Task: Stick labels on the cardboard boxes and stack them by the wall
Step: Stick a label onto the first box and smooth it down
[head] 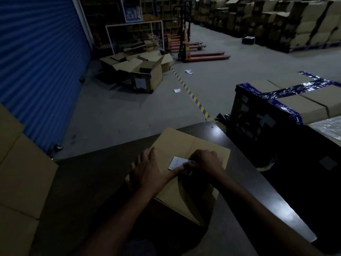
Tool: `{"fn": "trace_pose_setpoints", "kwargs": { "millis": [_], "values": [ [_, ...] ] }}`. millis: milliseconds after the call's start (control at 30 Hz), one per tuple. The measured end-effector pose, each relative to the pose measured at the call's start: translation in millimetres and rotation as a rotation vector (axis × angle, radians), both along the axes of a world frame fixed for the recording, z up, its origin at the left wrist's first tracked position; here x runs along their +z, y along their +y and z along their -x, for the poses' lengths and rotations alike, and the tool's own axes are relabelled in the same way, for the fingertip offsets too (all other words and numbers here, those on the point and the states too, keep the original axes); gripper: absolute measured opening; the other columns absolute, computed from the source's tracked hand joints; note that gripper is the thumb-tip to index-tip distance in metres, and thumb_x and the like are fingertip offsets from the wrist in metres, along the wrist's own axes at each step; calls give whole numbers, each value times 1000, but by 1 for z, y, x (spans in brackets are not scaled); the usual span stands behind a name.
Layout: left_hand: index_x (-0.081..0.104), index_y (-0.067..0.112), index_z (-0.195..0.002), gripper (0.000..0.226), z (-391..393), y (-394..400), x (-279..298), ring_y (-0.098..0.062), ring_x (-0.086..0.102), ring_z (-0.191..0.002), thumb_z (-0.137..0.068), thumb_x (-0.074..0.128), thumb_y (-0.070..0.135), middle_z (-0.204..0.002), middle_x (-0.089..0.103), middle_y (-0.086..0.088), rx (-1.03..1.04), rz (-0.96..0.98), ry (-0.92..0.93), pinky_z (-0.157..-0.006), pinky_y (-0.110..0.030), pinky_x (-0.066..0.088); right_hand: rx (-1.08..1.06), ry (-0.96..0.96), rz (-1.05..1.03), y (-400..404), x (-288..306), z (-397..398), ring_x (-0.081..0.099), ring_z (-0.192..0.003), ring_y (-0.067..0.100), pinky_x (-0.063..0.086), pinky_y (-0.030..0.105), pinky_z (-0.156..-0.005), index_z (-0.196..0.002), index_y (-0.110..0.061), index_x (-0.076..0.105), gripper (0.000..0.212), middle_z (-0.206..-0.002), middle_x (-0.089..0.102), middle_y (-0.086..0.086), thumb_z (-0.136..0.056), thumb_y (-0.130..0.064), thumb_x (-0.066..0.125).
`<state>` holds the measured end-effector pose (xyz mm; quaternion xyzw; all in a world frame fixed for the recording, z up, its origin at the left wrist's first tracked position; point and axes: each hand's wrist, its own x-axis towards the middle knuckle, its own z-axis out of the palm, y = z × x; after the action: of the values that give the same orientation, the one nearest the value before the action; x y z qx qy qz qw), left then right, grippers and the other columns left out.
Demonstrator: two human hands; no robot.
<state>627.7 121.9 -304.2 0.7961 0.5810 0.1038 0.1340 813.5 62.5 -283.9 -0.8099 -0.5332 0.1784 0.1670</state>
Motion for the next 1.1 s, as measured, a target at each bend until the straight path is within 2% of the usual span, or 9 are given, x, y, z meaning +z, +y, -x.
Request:
{"fn": "trace_pose_setpoints", "kwargs": {
  "millis": [100,200,267,433,567,733,833,933,1100],
  "values": [
    [31,24,-154,91,0,2,-3,-24,29,-145,-86,12,82,-161,28,-2,35,-15,-45,-116,-46,21,-32,168,-45,1,-2,-3,59,-100,26,45,38,-84,-69,-31,55,28,-86,62,-4,-85,-49,67],
    [34,25,-153,50,0,2,-8,-23,29,-145,-106,27,42,-161,29,-1,35,-58,-67,-118,-44,19,-29,373,-146,-3,-9,2,63,-77,17,51,38,-73,-70,-28,57,24,-76,65,-4,-89,-36,68],
    [34,24,-153,47,2,4,-10,-22,30,-144,-107,30,30,-160,30,0,30,-77,-65,-118,-43,20,-13,539,-234,-9,-9,5,62,-68,12,50,31,-64,-71,-23,59,22,-70,64,-5,-91,-27,67],
    [43,23,-149,44,7,19,-14,-21,34,-143,-105,38,21,-157,37,0,-4,-119,-132,-115,-41,28,-55,1055,-327,-29,4,4,70,-80,22,56,34,-64,-94,-4,61,16,-89,69,9,-96,-20,59],
    [60,14,-135,35,8,34,-15,-25,42,-136,-105,43,20,-145,51,-7,-32,-168,-226,-110,-43,34,-108,998,-423,-47,1,14,66,-77,14,52,29,-64,-94,-9,60,10,-86,66,3,-96,-19,59],
    [70,12,-106,15,4,31,-11,-33,58,-104,-92,64,13,-108,64,-9,-58,-392,-181,-92,-48,44,-273,1033,-572,-77,-2,25,63,-70,12,51,25,-59,-89,-9,60,9,-78,66,-3,-95,-16,60],
    [69,14,-101,15,-4,11,-9,-34,57,-103,-86,69,14,-107,63,-8,-119,-421,-200,-89,-48,45,-421,1114,-606,-104,-10,21,65,-74,10,49,21,-59,-88,-11,62,8,-83,69,0,-94,-15,62],
    [67,18,-101,14,-27,-31,-4,-30,56,-102,-88,66,22,-108,63,-5,-237,-375,-298,-86,-46,48,-594,1117,-646,-135,-24,16,65,-76,15,50,30,-65,-92,-11,65,7,-86,72,3,-91,-18,67],
    [67,21,-104,24,-78,-111,-6,-22,56,-98,-91,53,35,-104,64,1,-564,-258,-442,-82,-38,49,-843,1162,-720,-195,-43,13,57,-53,7,46,21,-51,-102,-1,63,14,-74,67,7,-89,-4,67]
  ]
}}
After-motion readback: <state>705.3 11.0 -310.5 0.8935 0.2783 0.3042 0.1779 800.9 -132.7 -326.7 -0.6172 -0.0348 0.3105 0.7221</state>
